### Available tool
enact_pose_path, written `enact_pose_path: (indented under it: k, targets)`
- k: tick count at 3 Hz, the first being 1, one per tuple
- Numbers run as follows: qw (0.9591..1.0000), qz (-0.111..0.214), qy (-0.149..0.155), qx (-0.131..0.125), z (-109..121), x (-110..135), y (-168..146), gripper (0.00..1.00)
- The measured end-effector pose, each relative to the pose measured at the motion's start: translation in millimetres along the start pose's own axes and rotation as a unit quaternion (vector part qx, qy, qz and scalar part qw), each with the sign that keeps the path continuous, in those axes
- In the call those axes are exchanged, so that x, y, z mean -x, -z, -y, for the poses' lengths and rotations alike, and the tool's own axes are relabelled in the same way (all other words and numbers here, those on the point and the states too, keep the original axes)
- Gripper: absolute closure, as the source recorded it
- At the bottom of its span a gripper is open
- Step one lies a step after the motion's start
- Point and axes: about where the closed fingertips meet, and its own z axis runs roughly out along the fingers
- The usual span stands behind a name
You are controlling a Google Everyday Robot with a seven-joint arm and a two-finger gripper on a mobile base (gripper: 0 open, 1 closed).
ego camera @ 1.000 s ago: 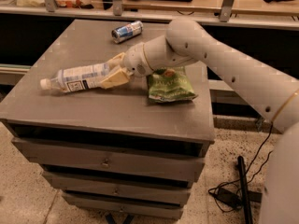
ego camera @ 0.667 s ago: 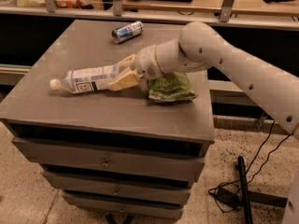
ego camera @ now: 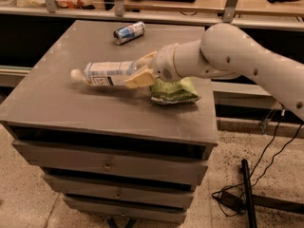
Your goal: Move blue plastic bottle near redbull can
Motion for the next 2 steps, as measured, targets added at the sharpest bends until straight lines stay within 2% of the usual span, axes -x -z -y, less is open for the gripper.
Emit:
enact_pose_path:
  k: [1,2]
  targets:
    - [0.9972,-0.019,-0.021,-0.069,11.5,0.6,25.4,1.00]
    - [0.9890,-0.041,-0.053,-0.132,30.2,-11.8,41.4,1.00]
